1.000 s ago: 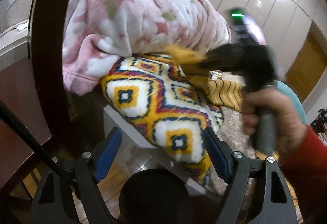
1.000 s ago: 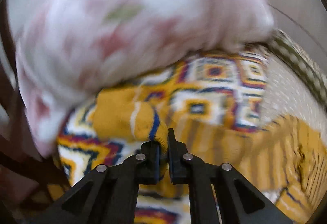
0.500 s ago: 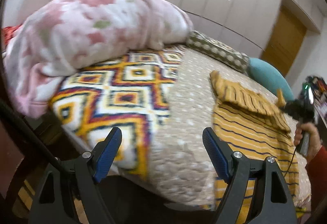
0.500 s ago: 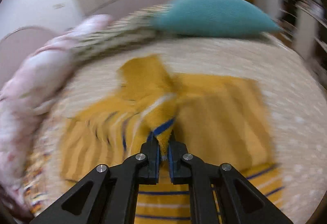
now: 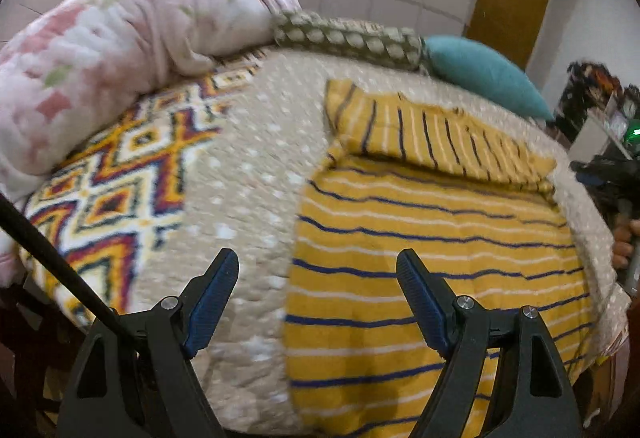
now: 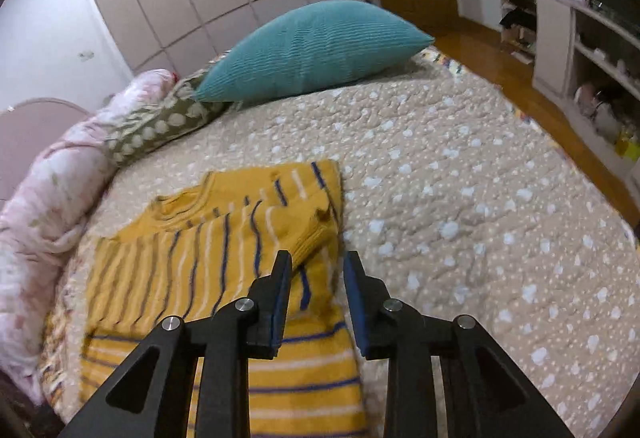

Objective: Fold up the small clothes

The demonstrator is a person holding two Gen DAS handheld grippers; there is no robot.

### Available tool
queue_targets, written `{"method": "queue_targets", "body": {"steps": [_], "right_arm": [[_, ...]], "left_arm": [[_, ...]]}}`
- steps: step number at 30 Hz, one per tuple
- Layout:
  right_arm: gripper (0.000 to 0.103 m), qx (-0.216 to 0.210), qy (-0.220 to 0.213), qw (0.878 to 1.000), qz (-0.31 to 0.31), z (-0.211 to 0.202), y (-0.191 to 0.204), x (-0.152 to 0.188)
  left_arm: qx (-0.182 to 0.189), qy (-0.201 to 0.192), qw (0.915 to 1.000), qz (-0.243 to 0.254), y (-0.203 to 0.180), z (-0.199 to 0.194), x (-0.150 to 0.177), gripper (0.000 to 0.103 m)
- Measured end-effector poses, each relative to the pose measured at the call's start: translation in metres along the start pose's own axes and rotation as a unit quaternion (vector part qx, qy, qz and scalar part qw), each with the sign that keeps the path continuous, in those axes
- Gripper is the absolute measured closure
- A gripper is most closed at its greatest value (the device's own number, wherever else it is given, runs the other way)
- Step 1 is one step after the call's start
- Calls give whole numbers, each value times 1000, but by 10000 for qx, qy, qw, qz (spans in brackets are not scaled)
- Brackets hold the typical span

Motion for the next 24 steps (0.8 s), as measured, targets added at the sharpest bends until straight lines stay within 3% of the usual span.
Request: {"method": "queue_targets", "body": {"steps": [5, 9, 13, 16, 18, 21, 24], "right_arm": [[74, -219, 344, 9980, -486, -39, -12, 40], [62, -67, 688, 9945, -791, -71, -46, 82], [62, -584, 1103, 9921, -143, -94, -69, 126], [59, -856, 1000, 9911, 178, -104, -65, 146], [59, -1051, 925, 9893, 406, -109, -59, 152], [59, -1671, 1093, 9762, 848, -110, -42, 164], [59, -2125, 1315, 9618, 1113, -109, -26, 182]], "left_arm": [[144, 389, 9991, 35, -9, 20, 16, 23], [199, 402, 9990, -37, 2, 20, 19, 23], [282, 468, 9965, -641, 22, 23, 21, 23], [471, 532, 9916, -1082, 30, 27, 28, 23], [594, 501, 9909, -1103, 28, 25, 30, 23], [1098, 548, 9829, -1371, 22, 16, 37, 32], [1339, 510, 9788, -1461, 14, 4, 50, 36]]}}
Point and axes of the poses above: each gripper's, at about its wrist camera, not at the fingertips, and z roughly the way its jaws point, y to its left, x to its underside, the point moved 5 cm from there along z, roughly the way its jaws point, and after that the axes turned 14 degrees about -y, right-handed, at the moved point
